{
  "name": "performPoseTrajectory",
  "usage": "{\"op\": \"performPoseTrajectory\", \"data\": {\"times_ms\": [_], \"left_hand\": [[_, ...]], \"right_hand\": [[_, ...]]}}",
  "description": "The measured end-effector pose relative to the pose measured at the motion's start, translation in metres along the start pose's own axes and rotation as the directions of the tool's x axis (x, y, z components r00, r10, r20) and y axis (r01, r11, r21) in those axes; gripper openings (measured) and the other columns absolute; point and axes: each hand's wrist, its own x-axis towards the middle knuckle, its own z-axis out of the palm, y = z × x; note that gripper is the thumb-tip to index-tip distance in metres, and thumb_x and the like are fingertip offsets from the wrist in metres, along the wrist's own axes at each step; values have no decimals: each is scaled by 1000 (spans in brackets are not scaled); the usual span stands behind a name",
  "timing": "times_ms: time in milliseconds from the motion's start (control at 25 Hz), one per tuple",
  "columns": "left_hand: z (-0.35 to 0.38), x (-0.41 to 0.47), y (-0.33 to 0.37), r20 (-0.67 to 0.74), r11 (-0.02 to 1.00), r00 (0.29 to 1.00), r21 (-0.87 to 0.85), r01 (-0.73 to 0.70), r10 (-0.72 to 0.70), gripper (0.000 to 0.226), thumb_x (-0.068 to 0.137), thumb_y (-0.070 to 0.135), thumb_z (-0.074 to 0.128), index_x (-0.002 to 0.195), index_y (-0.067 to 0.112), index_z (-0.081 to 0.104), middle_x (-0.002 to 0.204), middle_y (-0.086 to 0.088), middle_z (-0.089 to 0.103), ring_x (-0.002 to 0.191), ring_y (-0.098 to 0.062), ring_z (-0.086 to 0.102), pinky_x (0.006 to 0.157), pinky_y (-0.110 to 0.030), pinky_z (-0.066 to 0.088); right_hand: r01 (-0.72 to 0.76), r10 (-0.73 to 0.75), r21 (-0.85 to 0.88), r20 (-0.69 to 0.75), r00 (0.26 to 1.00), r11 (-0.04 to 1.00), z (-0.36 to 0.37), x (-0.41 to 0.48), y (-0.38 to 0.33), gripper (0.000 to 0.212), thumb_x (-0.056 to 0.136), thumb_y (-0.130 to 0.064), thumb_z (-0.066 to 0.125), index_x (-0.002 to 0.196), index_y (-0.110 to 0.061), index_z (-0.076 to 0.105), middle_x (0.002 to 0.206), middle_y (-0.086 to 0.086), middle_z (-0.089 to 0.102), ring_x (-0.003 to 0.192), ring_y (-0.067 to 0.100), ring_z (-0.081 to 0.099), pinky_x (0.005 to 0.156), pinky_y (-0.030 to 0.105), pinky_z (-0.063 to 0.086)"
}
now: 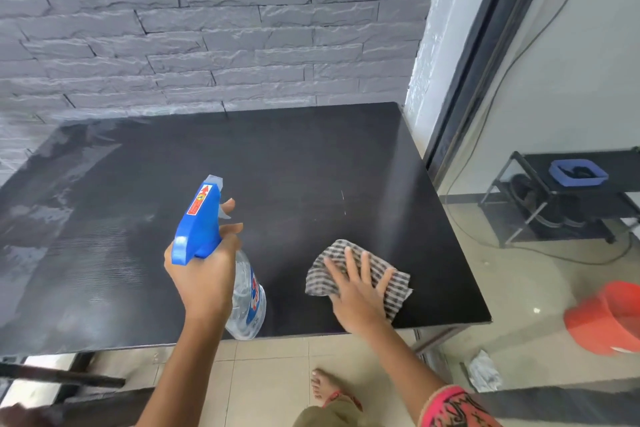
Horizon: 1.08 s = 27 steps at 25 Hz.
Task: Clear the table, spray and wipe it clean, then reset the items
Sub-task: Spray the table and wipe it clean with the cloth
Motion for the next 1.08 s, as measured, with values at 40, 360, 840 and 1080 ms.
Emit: {"op": "performPoseTrajectory", "data": {"times_ms": [40, 360, 840, 1080], "left_hand": [[-1, 1, 1, -12, 1000, 1000, 0, 6, -6, 49, 77, -10, 51, 80, 37, 63, 91, 21, 72, 75, -4, 68, 73, -21, 53], [5, 33, 0, -8, 1000, 1000, 16, 8, -8, 43, 70, -2, 51, 76, 39, 64, 88, 18, 71, 71, -5, 67, 69, -28, 52], [24, 176, -32, 64, 999, 997, 26, 47, -49, 43, 66, -1, 48, 73, 39, 63, 86, 17, 70, 71, -5, 67, 63, -16, 52], [42, 242, -44, 204, 998, 978, 41, 40, -48, 37, 68, -4, 49, 80, 28, 62, 86, 16, 69, 70, -3, 67, 61, -15, 52]], "right_hand": [[86, -86, 2, 9, 996, 996, 4, 0, -17, 65, 92, -39, 45, 144, -46, 7, 158, -2, -13, 143, 31, -16, 98, 67, -22], [483, -479, -36, 82, 874, 875, 15, 19, -29, 77, 86, -22, 52, 141, -52, 8, 156, -12, -12, 142, 21, -21, 99, 61, -28], [270, -268, -17, 70, 961, 963, 2, 176, -103, 71, 89, -36, 50, 144, -47, 6, 158, -3, -11, 144, 29, -15, 101, 66, -20], [40, -38, -76, 31, 999, 996, -14, 229, -32, 72, 89, -34, 47, 141, -54, 1, 157, -14, -12, 144, 19, -15, 105, 63, -15]]}}
